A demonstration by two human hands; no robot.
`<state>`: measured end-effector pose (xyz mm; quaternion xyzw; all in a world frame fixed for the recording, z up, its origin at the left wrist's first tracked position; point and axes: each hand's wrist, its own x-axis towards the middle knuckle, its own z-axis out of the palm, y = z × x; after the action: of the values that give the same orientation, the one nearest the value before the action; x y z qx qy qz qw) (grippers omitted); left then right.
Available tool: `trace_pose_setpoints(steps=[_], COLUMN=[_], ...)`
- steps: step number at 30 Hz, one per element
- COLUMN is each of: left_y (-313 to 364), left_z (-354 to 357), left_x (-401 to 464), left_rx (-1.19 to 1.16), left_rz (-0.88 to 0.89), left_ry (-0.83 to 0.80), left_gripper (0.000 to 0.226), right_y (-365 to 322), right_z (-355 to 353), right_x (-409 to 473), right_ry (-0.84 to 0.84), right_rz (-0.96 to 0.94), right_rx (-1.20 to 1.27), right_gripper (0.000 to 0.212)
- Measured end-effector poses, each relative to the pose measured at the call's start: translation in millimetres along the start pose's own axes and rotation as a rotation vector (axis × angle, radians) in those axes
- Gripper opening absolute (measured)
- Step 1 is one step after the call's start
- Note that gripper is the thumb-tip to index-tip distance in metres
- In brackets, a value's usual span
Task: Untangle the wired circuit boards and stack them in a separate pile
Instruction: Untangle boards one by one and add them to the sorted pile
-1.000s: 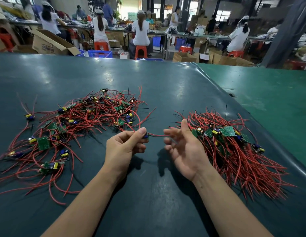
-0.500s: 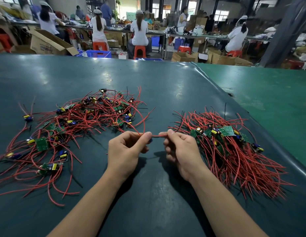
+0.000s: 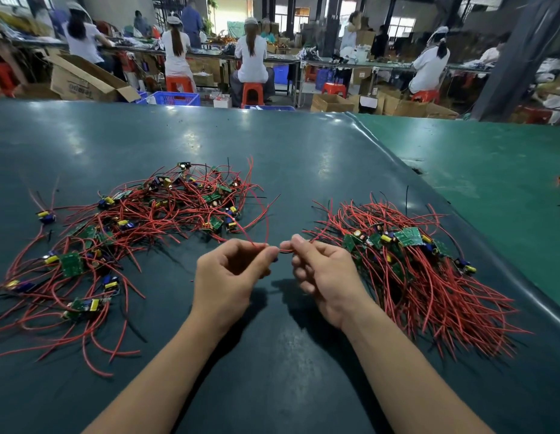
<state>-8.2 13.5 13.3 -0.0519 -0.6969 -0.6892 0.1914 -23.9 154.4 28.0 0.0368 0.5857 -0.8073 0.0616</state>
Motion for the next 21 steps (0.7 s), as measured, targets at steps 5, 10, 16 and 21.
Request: trace_pose_setpoints(steps=[5,10,16,21], left_y=[0.5,2.1,4.5,0.8], left_z=[2.2,3.3,0.6,-3.8], left_x=[-0.6,1.2,6.5,9.0], left_rx=[0.028,-0.003,-0.168,-0.259], left_rz=[0.003,-0.011,-0.136,-0.218], left_ry=[0.023,0.022,0.046,0.026], left_gripper=[0.018,0.011,0.025,0.023], right_y=[-0.5,-3.7,-7.5,-10.3], right_z=[-3.4,-5.5,-7.8,-15.5], right_x=[1.5,5.2,8.6,9.7], right_ry=[0.052,0.142,0.21,0.302], right_rz=[-0.023,-0.092,-0.167,-0.184], right_rx=[0.016,0.075,0.328,0.415], right_gripper=[0.025,0.024,0.026,0.017])
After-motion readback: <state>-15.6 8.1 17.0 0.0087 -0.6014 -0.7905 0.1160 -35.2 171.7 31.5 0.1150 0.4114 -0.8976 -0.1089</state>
